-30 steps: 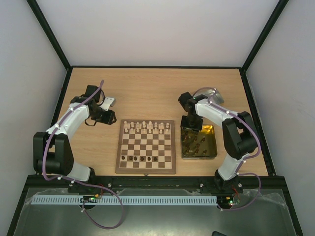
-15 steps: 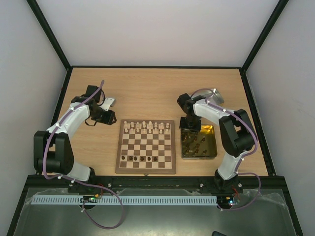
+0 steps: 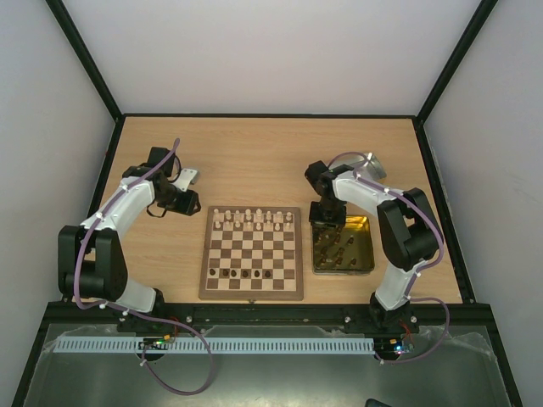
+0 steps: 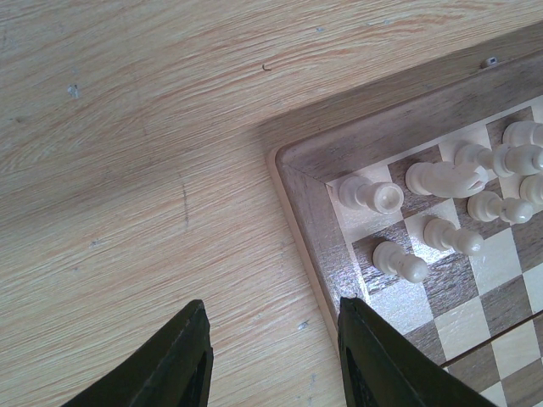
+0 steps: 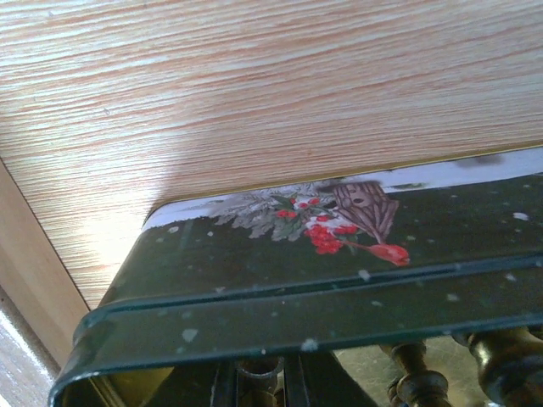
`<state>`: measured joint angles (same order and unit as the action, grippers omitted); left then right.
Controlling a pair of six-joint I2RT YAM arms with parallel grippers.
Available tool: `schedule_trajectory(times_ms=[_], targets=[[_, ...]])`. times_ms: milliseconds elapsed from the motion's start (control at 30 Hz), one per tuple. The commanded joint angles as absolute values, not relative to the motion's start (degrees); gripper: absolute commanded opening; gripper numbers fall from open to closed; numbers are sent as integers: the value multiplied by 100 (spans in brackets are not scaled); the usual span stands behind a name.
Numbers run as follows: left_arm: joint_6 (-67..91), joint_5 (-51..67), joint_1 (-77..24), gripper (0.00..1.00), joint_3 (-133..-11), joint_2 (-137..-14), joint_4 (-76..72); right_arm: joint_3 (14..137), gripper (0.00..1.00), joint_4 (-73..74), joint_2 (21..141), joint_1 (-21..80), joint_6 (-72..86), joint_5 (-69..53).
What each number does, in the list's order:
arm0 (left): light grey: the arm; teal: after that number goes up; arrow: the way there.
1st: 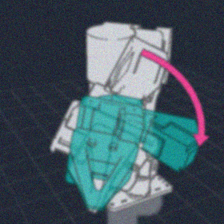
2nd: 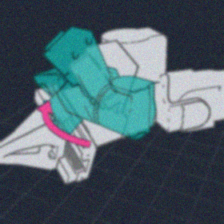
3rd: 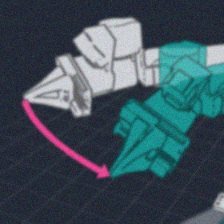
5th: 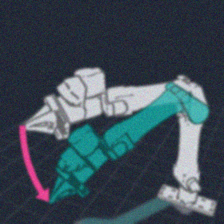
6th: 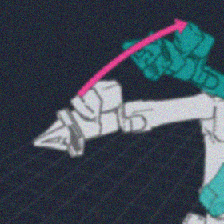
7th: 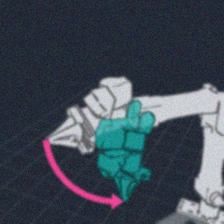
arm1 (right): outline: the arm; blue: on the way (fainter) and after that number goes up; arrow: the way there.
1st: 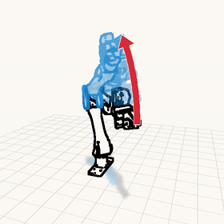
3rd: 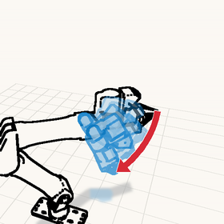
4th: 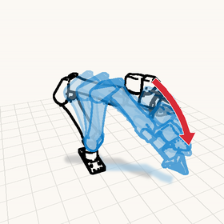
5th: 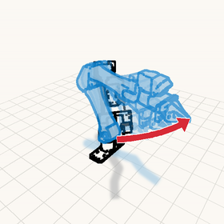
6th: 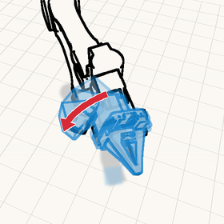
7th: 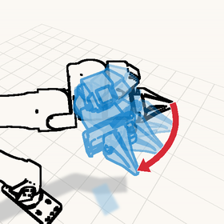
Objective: Set up the chess pieces on the board
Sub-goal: Pick up the chess piece from the storage box, then place the chess piece on the chessboard.
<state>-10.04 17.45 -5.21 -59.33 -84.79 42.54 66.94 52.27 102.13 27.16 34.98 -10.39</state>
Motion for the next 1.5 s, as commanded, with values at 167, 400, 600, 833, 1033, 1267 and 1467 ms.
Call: schedule_trajectory(times_ms=[167,400,600,833,1033,1267,1467], targets=[[-1011,1729,-527,42,-5860,-8413,4242,7206,2,5969,9868,2804,3411,-530],[-1011,1744,-527,42,-5887,-8395,4245,7302,2,6314,9536,3000,3463,-534],[-1005,1713,-527,42,-5886,-8368,4245,7701,2,6604,9236,3582,3617,-831],[-941,1507,-425,42,-5935,-8328,4233,8963,2,7029,9796,5171,4273,-835],[-828,1310,-34,44,-6031,-8397,4224,10336,2,7265,10828,6415,4421,-907],[-773,1191,178,45,-6011,-8288,4189,11303,2,7374,11694,7161,4524,-1102],[-738,1095,211,46,-6002,-8221,4162,11560,2,7376,12079,7491,4611,-1108]])
